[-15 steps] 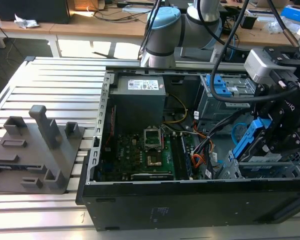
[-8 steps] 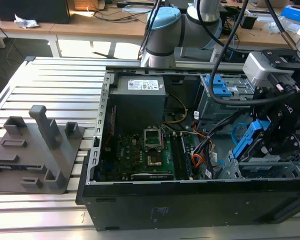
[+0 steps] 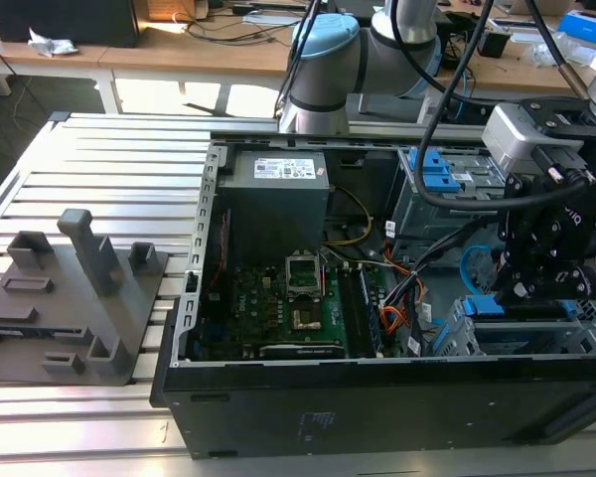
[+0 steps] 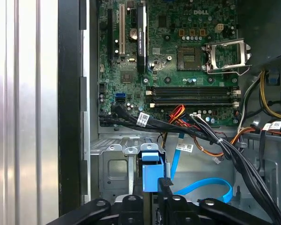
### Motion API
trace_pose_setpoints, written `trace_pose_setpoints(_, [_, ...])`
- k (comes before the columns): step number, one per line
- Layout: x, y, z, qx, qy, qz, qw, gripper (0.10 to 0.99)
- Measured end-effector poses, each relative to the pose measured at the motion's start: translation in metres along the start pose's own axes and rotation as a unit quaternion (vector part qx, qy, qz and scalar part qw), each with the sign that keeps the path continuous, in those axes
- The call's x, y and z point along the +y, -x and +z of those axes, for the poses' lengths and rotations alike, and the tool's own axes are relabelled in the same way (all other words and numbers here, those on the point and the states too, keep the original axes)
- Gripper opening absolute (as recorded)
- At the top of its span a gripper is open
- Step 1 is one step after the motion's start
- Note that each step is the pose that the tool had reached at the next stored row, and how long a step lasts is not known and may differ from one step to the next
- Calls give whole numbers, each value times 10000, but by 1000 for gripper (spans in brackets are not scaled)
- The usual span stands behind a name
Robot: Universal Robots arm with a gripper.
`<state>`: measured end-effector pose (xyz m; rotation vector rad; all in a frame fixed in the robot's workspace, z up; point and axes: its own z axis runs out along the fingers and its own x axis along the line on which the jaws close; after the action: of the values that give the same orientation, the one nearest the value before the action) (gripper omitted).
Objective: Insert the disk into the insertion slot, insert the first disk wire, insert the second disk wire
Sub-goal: 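Insert the disk into the insertion slot, then insert the first disk wire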
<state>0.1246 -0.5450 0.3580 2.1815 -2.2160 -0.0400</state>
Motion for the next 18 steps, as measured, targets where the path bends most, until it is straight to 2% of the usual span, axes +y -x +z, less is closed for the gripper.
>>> trace_pose_setpoints(3, [0,0,1,0,0,0,10000,118])
trace_pose_setpoints(4, [0,0,2,0,0,0,10000,106])
trace_pose_setpoints(13, [0,0,6,0,0,0,10000,106])
trace_pose_setpoints(15, [-43,0,6,0,4,0,10000,106])
trace_pose_setpoints(18, [-150,3,2,0,5,0,10000,106])
